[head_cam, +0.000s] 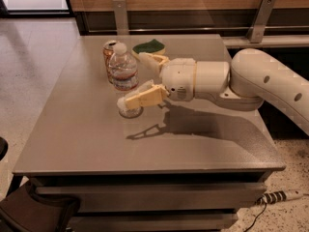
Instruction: Move water bottle near sponge
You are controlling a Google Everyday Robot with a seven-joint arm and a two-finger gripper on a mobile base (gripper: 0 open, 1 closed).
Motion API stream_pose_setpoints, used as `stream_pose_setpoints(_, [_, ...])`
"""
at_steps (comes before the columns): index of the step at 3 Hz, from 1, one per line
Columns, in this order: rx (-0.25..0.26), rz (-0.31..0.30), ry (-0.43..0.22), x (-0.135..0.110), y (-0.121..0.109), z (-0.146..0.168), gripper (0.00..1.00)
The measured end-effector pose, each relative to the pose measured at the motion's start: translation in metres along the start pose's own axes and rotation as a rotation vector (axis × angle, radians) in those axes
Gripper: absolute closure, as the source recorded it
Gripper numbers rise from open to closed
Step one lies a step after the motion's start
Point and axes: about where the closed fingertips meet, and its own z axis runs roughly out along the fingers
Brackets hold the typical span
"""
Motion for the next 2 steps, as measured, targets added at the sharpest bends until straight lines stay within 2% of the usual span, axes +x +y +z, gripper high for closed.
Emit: stream_pose_setpoints(2, [-0.008,-0.003,0.000,-0.0019,0.0027,0.0039,0.61])
